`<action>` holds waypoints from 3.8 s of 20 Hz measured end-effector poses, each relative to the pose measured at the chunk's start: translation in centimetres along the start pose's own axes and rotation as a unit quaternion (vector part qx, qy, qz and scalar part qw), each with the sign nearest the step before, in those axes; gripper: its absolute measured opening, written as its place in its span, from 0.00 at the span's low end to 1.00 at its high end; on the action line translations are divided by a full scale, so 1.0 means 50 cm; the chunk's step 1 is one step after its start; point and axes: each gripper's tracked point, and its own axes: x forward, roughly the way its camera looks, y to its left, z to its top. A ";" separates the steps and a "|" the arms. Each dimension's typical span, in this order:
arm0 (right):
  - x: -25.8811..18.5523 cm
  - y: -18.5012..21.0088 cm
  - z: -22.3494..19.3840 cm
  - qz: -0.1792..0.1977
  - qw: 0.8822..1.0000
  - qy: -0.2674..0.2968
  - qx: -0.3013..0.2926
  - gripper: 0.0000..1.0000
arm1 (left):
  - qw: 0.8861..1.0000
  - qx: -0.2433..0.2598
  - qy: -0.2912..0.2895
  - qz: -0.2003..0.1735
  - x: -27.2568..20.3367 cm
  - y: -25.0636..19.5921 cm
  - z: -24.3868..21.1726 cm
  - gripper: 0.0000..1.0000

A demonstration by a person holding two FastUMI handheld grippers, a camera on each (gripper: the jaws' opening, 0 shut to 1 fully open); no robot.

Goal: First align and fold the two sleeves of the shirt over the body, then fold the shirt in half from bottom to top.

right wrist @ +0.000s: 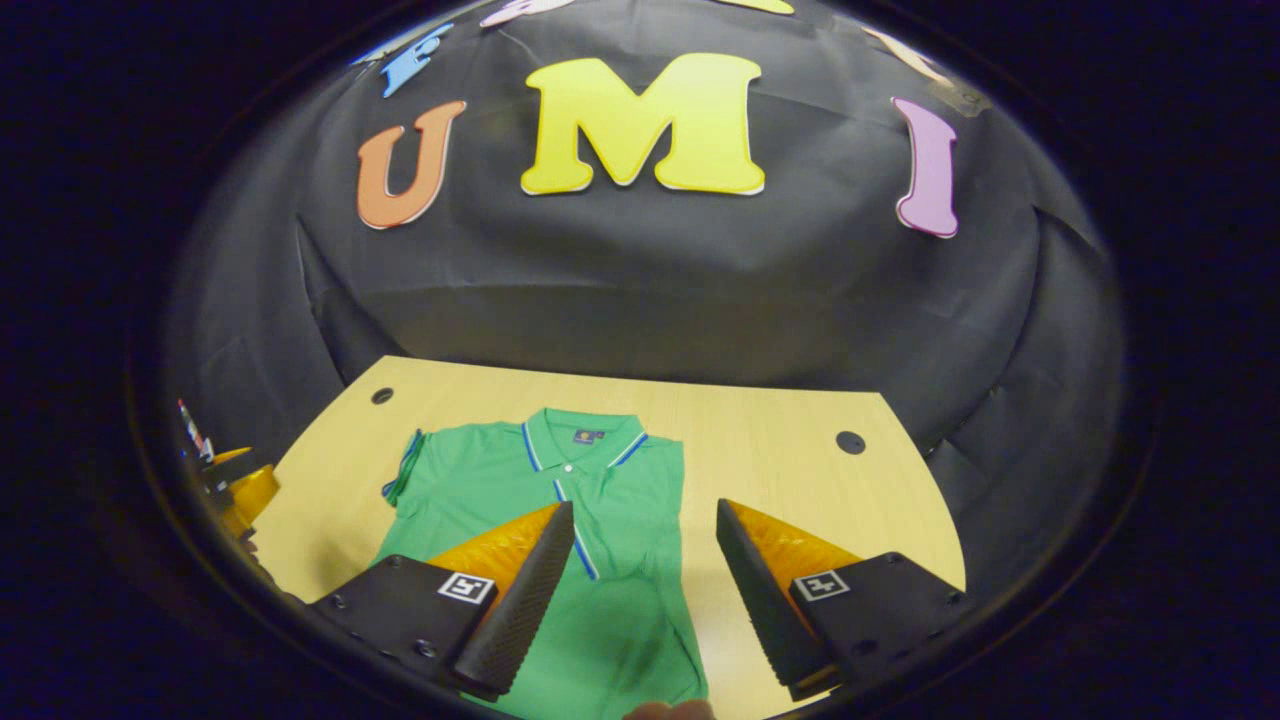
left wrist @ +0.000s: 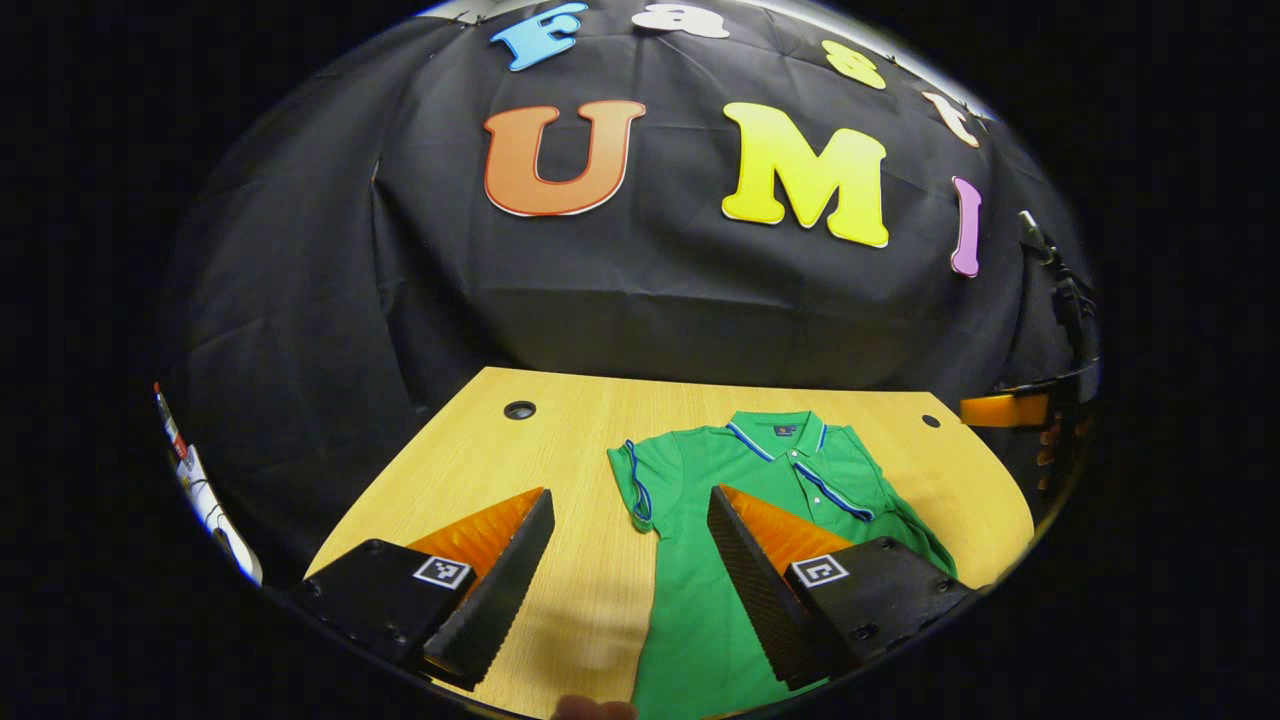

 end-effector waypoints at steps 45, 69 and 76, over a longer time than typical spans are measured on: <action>-0.154 -0.191 -0.176 -0.080 0.992 0.061 0.078 0.93 | 0.993 -0.027 0.115 -0.014 0.372 -0.018 -0.066 0.04; -0.212 -0.179 -0.185 -0.056 0.998 0.023 0.029 0.95 | 0.989 0.103 0.084 -0.070 0.184 -0.258 -0.057 1.00; -0.183 -0.096 -0.191 0.008 1.000 0.023 -0.016 0.95 | 0.991 0.084 0.080 -0.059 0.043 -0.183 -0.053 1.00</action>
